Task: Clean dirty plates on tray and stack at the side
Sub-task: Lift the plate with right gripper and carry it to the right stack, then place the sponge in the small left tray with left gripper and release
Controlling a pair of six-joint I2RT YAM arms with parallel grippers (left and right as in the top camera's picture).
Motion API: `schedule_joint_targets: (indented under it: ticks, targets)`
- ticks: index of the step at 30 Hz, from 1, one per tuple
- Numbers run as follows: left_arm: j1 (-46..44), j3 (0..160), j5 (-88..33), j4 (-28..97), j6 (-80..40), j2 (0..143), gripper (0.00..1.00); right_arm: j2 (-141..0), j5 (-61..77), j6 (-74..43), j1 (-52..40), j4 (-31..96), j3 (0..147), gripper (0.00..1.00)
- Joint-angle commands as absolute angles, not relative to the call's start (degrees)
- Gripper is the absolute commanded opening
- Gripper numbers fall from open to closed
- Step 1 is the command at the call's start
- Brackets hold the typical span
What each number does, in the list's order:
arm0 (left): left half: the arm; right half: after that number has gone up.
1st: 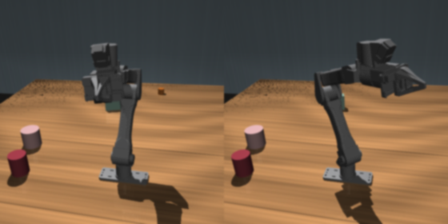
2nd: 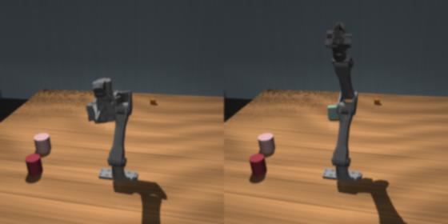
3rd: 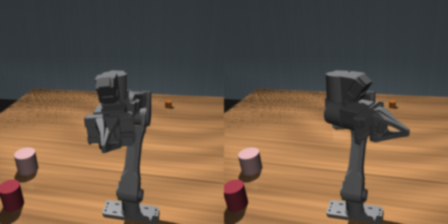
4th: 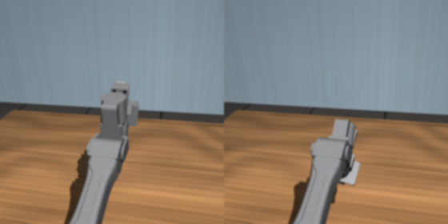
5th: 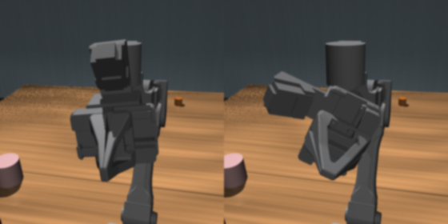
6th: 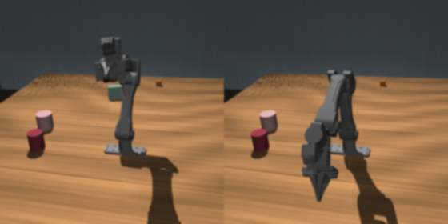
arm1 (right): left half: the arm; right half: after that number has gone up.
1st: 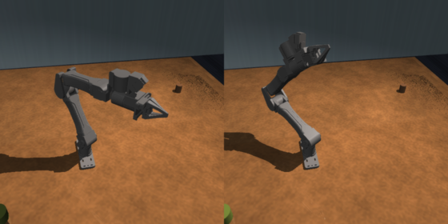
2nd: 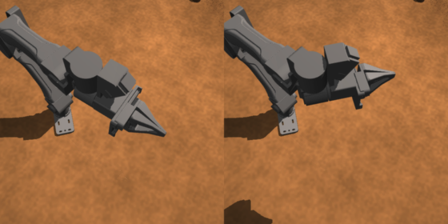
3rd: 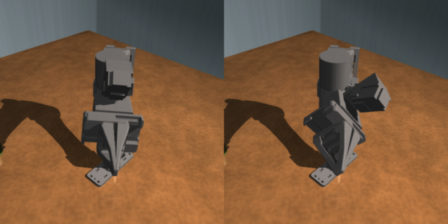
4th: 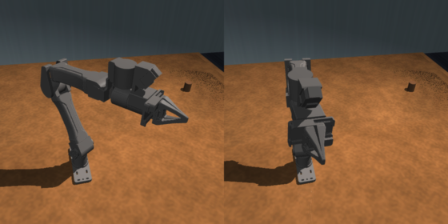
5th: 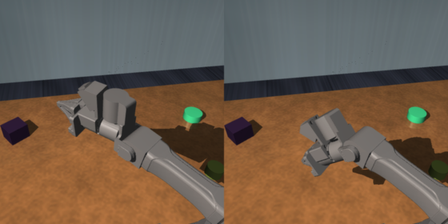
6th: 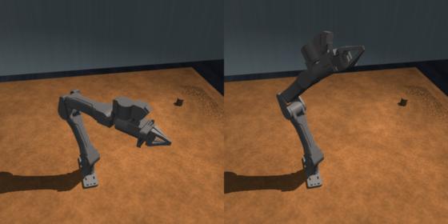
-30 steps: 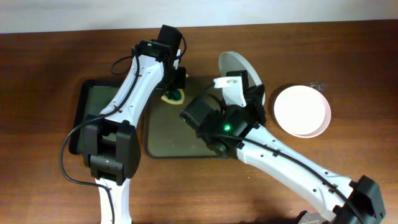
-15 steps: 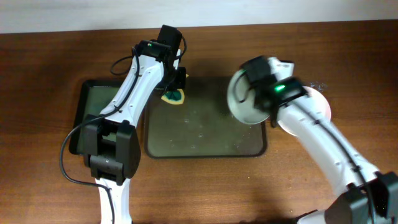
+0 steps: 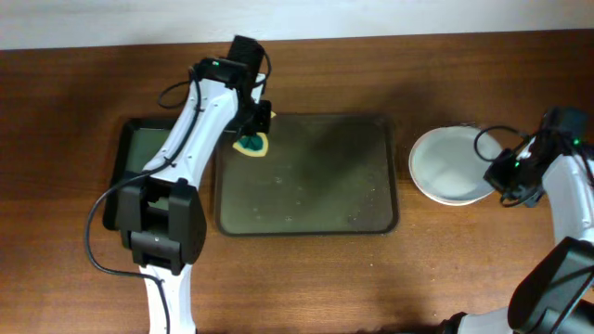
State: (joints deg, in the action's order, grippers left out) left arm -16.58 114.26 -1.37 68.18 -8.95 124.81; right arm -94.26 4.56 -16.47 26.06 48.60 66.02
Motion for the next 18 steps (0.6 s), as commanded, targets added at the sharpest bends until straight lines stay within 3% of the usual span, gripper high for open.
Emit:
schedule_joint_targets:
  ticks: [1, 5, 6, 11, 13, 18]
  targets:
    - [-11.53, 122.43, -1.72, 73.82, -6.02, 124.7, 0.0, -94.26, 5.8, -16.34, 26.11, 43.55, 61.65, 0.18]
    - [-5.28, 126.26, -1.3, 79.18, -3.05, 124.7, 0.0, -94.24, 8.1, -16.27, 25.45, 42.74, 61.23, 0.64]
    - [-3.38, 126.26, 0.1, 79.75, -2.92, 124.7, 0.0, -94.21, 9.21, -16.32, 25.04, 44.34, 62.22, 0.79]
    - [3.31, 126.19, 1.23, 80.25, 0.75, 124.84, 0.0, -92.97, 9.69, -14.46, 20.91, 57.56, 75.66, 0.85]
    - [4.64, 125.23, 1.26, 80.82, 4.27, 125.03, 0.0, -92.95, 9.67, -13.74, 18.17, 61.82, 81.54, 0.94]
    - [7.92, 114.56, 3.68, 79.4, 10.44, 125.58, 0.0, -92.95, 8.4, -13.76, 11.7, 63.37, 84.97, 0.98]
